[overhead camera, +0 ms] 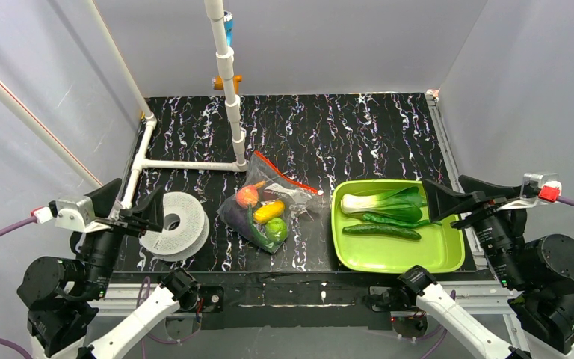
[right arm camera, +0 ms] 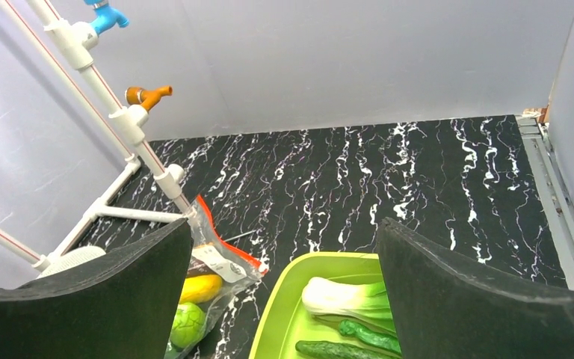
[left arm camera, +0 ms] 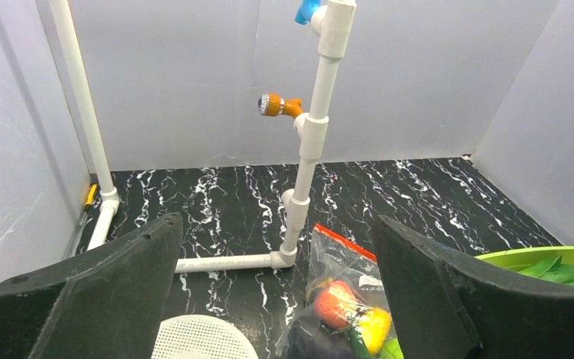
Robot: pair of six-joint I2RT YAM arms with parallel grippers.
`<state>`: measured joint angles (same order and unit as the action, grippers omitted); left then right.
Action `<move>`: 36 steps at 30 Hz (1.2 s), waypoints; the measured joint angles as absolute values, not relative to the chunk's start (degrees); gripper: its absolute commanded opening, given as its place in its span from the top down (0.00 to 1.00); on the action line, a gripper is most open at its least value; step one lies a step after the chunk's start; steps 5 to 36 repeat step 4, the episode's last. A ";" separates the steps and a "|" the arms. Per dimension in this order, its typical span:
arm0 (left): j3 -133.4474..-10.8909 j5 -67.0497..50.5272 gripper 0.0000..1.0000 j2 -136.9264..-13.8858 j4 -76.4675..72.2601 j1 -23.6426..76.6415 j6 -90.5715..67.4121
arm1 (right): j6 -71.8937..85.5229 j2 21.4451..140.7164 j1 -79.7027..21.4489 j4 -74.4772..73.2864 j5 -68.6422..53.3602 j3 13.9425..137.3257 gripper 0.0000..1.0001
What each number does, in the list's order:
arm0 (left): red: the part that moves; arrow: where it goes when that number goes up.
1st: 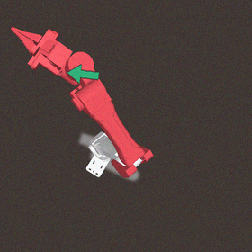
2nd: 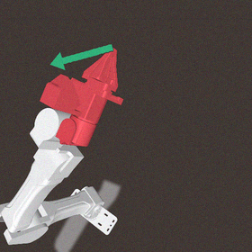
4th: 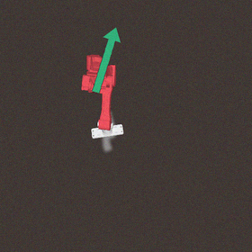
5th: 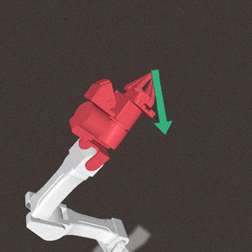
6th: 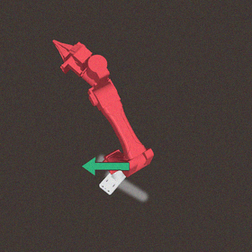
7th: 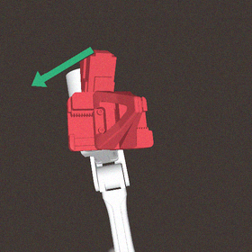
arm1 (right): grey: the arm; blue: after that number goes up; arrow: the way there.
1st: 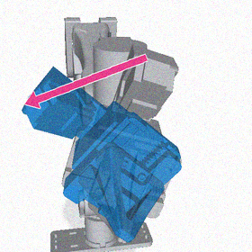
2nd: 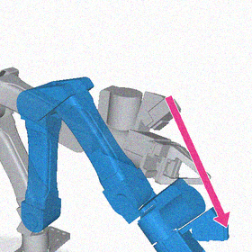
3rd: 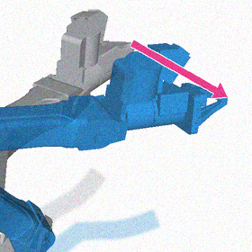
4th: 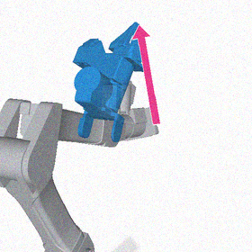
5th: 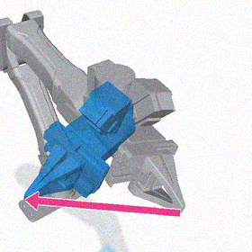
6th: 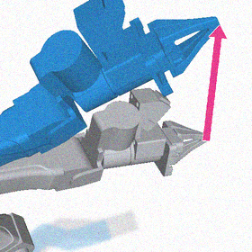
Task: Place the food in the zip-top bag and seal the zipper
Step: Reset both arms
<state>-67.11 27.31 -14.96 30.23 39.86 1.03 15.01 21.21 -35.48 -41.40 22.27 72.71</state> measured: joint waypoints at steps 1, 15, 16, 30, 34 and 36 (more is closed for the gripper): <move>-66.85 27.28 0.02 -14.89 30.14 39.86 0.92 | 15.08 21.19 -35.48 -41.26 22.67 72.71 0.02; -65.78 27.02 0.02 -14.56 30.11 39.86 0.79 | 15.13 21.01 -35.48 -40.18 22.77 72.62 0.02; -65.78 27.02 0.02 -14.56 30.11 39.86 0.79 | 15.13 21.01 -35.48 -40.18 22.77 72.62 0.02; -65.78 27.02 0.02 -14.56 30.11 39.86 0.79 | 15.13 21.01 -35.48 -40.18 22.77 72.62 0.02; -65.78 27.02 0.02 -14.56 30.11 39.86 0.79 | 15.13 21.01 -35.48 -40.18 22.77 72.62 0.02; -65.78 27.02 0.02 -14.56 30.11 39.86 0.79 | 15.13 21.01 -35.48 -40.18 22.77 72.62 0.02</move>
